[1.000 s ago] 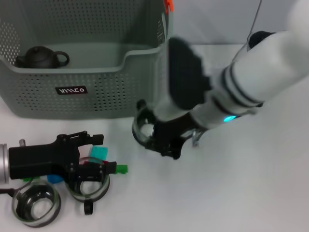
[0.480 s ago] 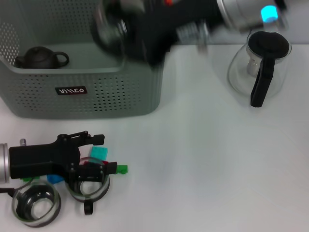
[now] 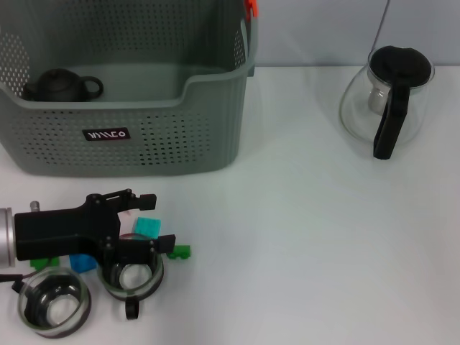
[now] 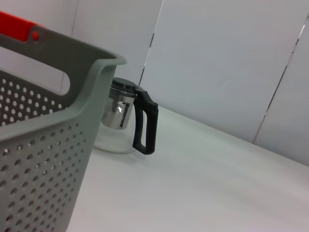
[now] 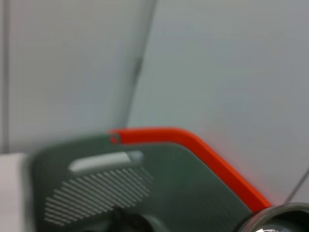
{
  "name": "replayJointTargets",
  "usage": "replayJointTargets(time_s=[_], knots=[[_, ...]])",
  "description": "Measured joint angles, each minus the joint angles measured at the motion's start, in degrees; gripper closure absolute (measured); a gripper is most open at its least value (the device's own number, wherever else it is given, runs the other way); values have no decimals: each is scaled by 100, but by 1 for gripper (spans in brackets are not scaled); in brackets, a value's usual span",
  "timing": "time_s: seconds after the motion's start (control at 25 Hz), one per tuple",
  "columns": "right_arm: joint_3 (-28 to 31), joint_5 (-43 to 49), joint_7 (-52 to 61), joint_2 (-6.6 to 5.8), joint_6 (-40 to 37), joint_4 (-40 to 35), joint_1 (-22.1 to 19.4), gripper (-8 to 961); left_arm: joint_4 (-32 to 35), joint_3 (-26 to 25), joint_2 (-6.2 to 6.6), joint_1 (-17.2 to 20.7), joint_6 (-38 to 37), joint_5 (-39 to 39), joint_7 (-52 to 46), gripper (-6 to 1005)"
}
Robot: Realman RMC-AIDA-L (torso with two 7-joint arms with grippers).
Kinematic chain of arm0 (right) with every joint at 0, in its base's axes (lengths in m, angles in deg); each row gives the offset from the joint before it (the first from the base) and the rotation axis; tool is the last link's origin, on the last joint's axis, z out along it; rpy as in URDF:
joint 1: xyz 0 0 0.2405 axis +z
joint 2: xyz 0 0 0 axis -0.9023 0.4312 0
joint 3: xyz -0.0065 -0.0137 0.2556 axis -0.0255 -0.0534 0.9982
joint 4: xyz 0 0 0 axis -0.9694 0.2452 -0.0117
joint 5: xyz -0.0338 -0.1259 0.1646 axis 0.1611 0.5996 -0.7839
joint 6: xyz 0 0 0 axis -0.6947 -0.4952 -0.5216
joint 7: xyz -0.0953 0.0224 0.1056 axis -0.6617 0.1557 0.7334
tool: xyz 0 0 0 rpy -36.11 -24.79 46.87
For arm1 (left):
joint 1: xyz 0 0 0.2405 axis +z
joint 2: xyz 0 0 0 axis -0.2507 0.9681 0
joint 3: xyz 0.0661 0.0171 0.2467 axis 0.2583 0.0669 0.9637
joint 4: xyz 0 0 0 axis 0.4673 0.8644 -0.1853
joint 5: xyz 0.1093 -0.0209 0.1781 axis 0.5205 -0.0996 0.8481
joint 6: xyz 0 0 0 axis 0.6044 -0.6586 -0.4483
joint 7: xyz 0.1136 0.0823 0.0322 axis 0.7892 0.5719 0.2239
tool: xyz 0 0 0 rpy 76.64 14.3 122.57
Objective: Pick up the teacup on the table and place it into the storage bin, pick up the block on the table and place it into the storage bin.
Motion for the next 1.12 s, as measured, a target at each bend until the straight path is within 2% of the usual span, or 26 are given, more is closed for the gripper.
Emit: replayJointTargets(time_s=[0.12, 0.2, 0.44, 0.6, 1.12], knots=[[-272, -22, -211, 37, 996, 1158, 436, 895, 3, -25, -2, -32, 13, -5, 0, 183], [-529, -58, -259, 61, 1503, 1602, 567, 895, -1, -43, -2, -55, 14, -7, 0, 183], [-1673, -704, -274, 88, 2557, 2186, 488, 896, 4, -54, -2, -96, 61, -11, 4, 185], [-2009, -898, -275, 79, 2724, 2262, 338, 896, 7, -54, -2, -136, 66, -13, 16, 187], [-2058, -918, -247, 86, 2571, 2336, 160, 896, -18, -51, -2, -140, 68, -12, 49, 191]])
